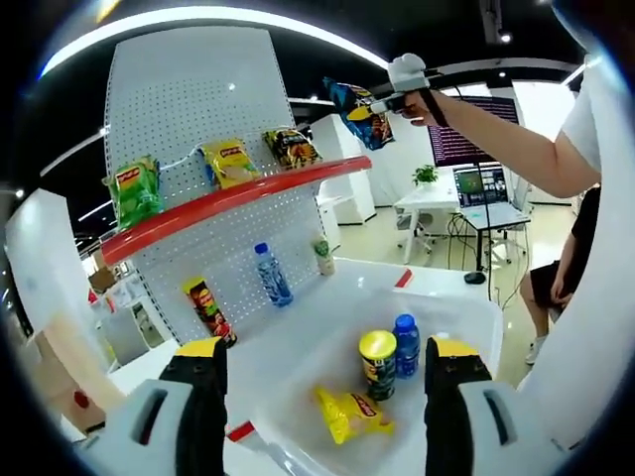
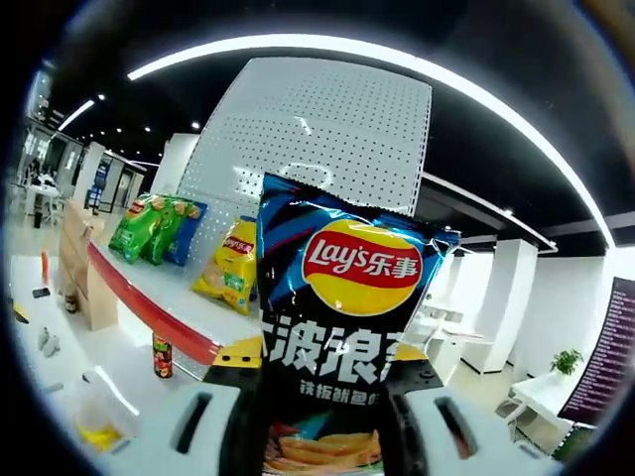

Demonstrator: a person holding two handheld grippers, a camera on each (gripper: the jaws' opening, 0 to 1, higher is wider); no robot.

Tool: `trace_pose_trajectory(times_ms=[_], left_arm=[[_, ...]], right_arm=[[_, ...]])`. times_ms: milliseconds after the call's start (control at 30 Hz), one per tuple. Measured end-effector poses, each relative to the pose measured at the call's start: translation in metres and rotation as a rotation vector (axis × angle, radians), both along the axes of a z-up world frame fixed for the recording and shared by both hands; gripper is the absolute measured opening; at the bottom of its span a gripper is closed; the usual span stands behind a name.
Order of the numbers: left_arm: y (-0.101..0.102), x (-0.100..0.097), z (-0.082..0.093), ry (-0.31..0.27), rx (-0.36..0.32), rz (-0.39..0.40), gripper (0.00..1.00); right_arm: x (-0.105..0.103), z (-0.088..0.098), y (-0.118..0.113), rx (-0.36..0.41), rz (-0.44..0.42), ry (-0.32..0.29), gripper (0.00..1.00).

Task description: Place the items from the shopping basket onto the snack and drink counter

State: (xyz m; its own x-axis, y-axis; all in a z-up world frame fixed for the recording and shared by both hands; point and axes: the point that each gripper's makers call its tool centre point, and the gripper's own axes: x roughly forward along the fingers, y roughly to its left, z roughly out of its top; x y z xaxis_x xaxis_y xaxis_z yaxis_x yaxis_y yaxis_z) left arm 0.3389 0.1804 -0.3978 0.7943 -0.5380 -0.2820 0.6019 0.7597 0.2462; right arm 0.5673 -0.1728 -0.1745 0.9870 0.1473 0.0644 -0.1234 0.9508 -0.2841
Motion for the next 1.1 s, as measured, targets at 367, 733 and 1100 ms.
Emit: trace_pose_trajectory(times_ms=[367, 733, 1100], left_arm=[[0.0, 0.006, -0.005, 0.021, -0.013, 0.006, 0.83], [0.006, 0.004, 0.001, 0.009, -0.048, 0.036, 0.82], [0.014, 0.002, 0.0, 0.017, -0.064, 0.061, 0.82]], right_arm=[[0.023, 0.016, -0.012, 0.018, -0.036, -0.013, 0.41], [0.073, 0.042, -0.006, -0.025, -0.049, -0.027, 0.41], [0.109, 0.035, -0.007, 0.029, -0.047, 0.005, 0.41]])
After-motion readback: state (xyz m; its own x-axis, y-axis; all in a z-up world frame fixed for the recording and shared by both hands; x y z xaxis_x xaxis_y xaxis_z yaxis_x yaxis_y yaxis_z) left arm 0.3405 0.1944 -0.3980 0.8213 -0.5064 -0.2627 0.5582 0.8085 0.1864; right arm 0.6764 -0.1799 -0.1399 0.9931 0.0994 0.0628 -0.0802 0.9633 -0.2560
